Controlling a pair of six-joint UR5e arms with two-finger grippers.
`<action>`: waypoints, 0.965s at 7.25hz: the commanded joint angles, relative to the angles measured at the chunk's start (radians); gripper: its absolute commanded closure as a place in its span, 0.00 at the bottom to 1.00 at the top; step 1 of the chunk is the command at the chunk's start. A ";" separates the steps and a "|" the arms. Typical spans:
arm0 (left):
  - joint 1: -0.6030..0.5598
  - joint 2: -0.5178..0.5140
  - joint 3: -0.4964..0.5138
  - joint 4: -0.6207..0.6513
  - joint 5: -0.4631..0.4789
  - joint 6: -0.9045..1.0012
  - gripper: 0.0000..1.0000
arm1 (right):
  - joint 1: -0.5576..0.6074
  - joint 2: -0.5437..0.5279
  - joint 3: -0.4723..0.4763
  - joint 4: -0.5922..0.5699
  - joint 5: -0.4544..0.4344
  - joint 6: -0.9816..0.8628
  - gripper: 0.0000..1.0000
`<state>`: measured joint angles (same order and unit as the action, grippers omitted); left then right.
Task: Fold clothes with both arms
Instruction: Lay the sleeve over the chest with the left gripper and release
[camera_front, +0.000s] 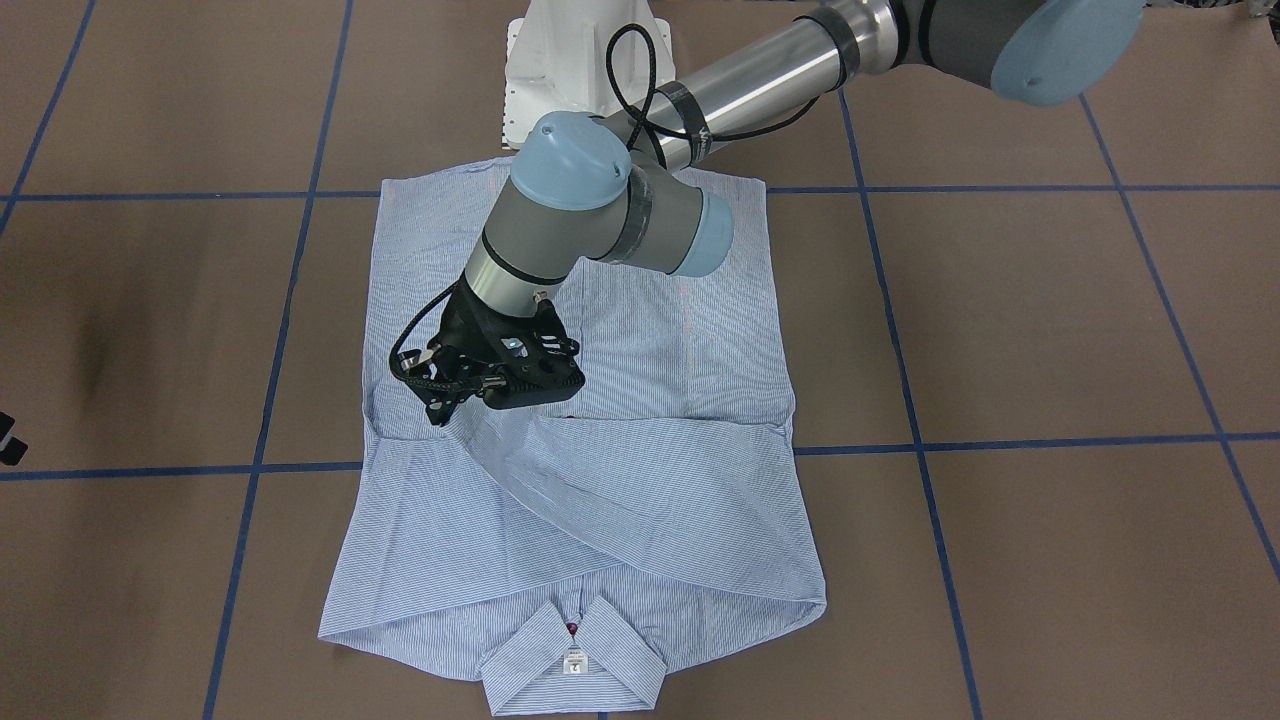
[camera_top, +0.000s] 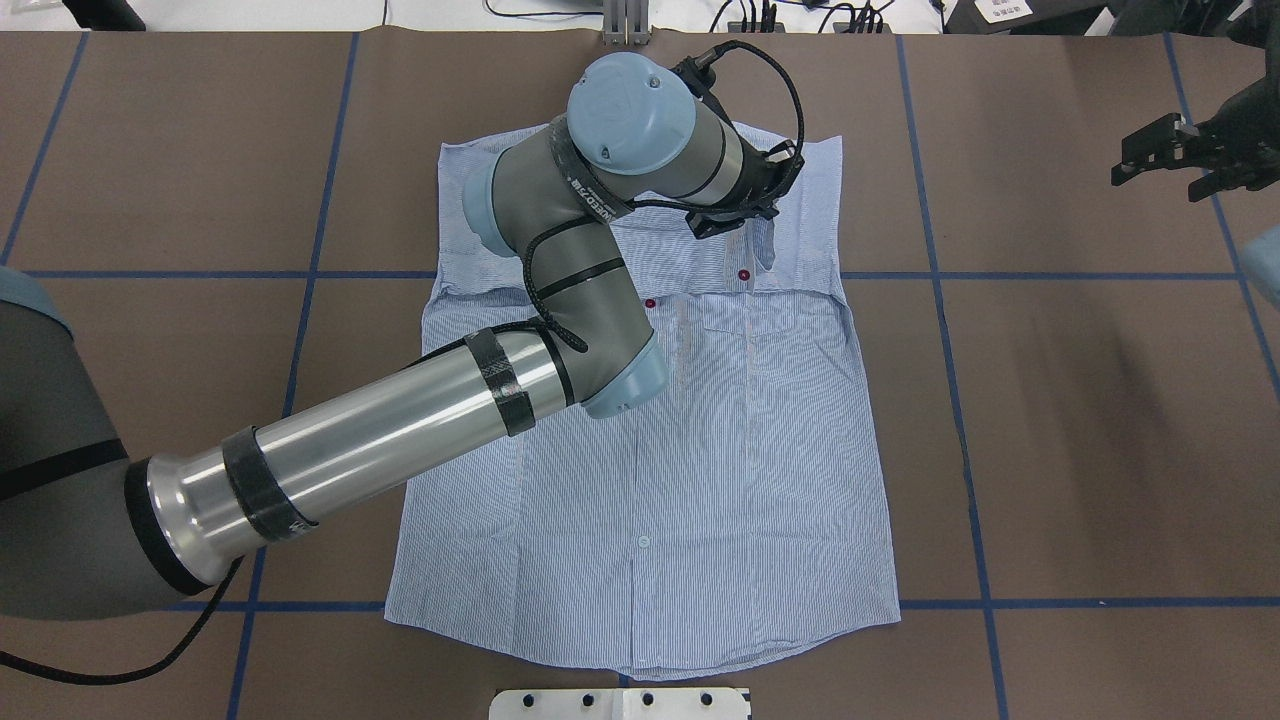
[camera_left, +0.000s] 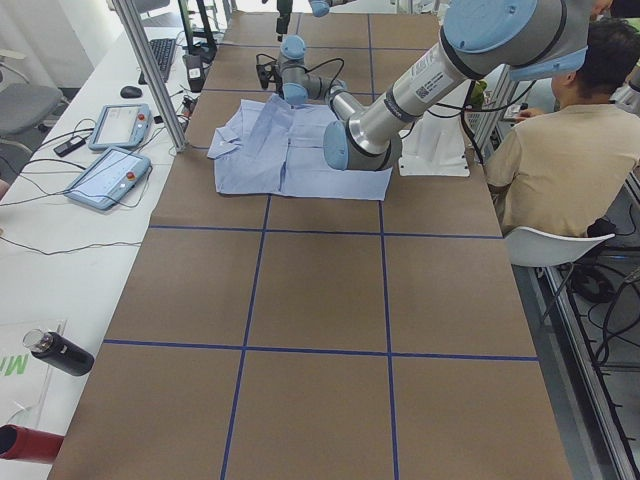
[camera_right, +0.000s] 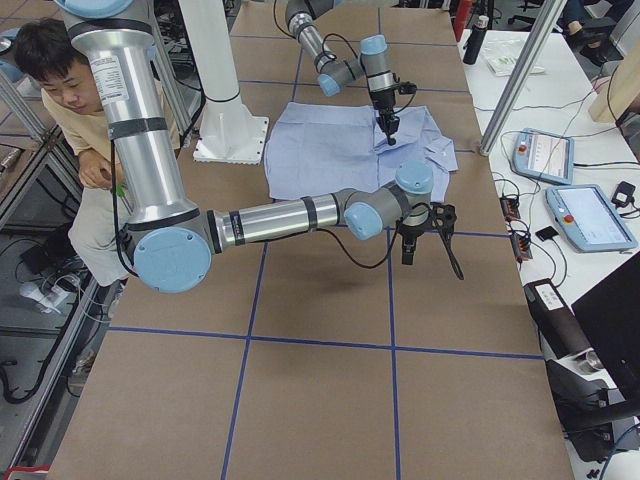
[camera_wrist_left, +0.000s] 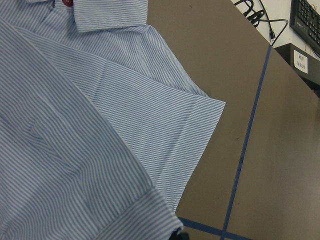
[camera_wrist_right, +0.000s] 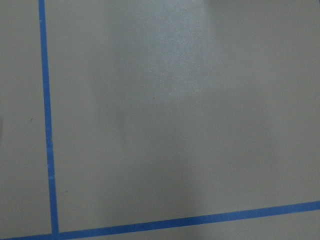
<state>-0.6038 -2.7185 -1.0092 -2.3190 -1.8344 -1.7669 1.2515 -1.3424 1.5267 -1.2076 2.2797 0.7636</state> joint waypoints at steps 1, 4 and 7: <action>0.002 -0.003 0.003 -0.014 0.004 -0.002 1.00 | -0.001 0.000 -0.011 0.000 0.000 -0.003 0.00; 0.004 -0.038 0.065 -0.056 0.061 -0.002 0.64 | -0.001 -0.004 0.000 0.000 0.004 0.009 0.00; 0.006 -0.037 0.057 -0.068 0.054 0.007 0.09 | -0.047 -0.104 0.087 0.162 0.044 0.143 0.00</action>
<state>-0.5976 -2.7559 -0.9447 -2.3857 -1.7779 -1.7650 1.2360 -1.4101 1.5895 -1.1362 2.3022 0.8217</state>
